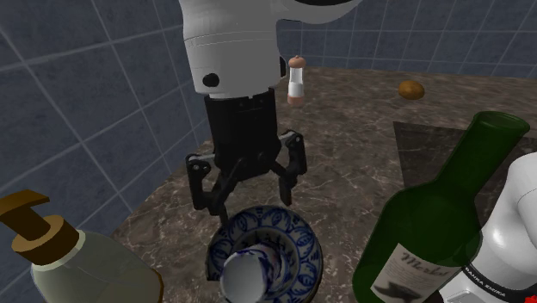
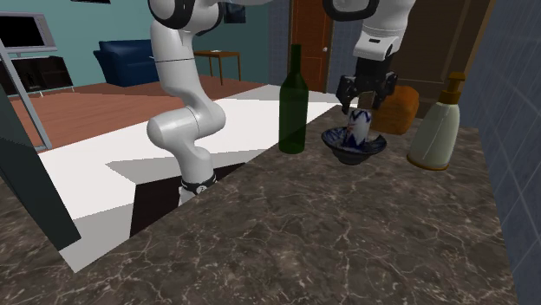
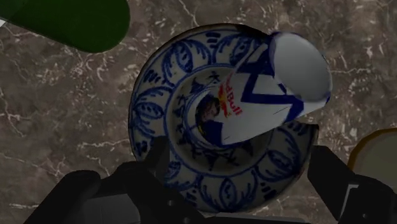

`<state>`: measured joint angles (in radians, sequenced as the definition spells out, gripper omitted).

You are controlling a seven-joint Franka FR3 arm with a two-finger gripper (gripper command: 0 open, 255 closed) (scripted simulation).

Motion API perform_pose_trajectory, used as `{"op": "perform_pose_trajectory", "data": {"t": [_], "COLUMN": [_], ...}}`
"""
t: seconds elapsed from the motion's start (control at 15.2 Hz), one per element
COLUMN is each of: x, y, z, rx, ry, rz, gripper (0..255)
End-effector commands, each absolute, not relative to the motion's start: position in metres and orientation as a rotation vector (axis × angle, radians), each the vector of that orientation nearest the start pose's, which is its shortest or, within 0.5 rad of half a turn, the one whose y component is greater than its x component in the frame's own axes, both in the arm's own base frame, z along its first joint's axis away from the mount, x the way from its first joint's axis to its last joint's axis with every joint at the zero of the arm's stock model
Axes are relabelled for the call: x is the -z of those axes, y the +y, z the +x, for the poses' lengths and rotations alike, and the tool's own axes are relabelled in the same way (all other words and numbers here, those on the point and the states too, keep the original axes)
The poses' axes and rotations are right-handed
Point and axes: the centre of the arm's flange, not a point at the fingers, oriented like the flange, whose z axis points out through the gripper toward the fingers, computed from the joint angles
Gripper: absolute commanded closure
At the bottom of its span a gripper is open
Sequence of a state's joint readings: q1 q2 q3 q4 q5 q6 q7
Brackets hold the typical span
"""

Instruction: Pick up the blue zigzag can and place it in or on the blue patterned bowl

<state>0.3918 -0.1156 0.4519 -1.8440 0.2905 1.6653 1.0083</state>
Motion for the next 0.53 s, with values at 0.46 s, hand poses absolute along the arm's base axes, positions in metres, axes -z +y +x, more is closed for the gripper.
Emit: {"op": "perform_pose_trajectory", "data": {"t": [0.46], "x": [-0.61], "y": [0.41], "z": [0.33], "rx": [-0.357], "ry": [0.314], "rz": [-3.02], "gripper": [0]}}
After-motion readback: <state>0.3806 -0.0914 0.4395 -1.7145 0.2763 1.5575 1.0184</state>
